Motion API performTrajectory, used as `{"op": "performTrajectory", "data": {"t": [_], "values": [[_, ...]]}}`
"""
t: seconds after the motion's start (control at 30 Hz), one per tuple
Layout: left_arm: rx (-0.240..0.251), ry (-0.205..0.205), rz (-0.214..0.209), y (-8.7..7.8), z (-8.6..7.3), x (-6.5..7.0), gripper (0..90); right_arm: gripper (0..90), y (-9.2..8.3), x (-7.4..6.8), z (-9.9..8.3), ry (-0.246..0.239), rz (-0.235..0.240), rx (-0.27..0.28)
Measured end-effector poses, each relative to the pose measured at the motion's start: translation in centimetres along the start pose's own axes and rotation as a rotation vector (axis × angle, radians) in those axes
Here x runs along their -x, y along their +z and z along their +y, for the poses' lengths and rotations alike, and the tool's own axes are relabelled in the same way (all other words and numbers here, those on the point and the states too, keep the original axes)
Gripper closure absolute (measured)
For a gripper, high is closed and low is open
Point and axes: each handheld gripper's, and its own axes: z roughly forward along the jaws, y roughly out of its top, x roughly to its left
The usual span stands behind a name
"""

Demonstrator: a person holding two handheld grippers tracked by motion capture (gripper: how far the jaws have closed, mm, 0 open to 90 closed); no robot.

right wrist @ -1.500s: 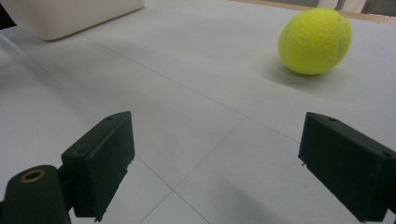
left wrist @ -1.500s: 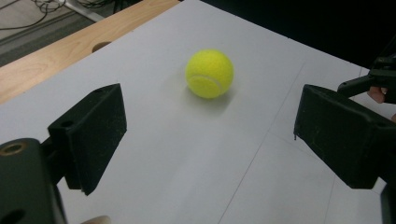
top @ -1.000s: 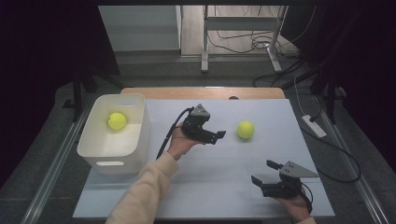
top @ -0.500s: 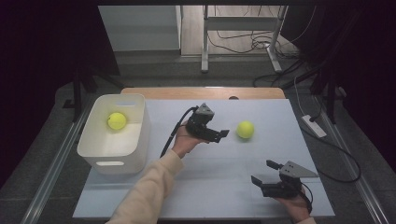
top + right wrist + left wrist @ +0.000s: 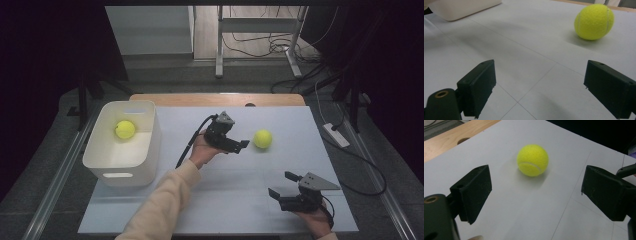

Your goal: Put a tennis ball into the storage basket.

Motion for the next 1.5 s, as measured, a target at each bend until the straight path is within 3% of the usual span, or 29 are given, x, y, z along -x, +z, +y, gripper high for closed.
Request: {"op": "performTrajectory", "data": {"t": [0.4,1.5], "values": [[-0.016,0.024,-0.002,1.4,0.8,0.5,10.0,10.2,0.0,0.0,0.0,0.002,0.003,0.000],[-0.055,0.026,-0.015,5.4,1.6,0.7,9.4,10.2,0.1,0.0,0.0,0.001,0.004,-0.002]]}}
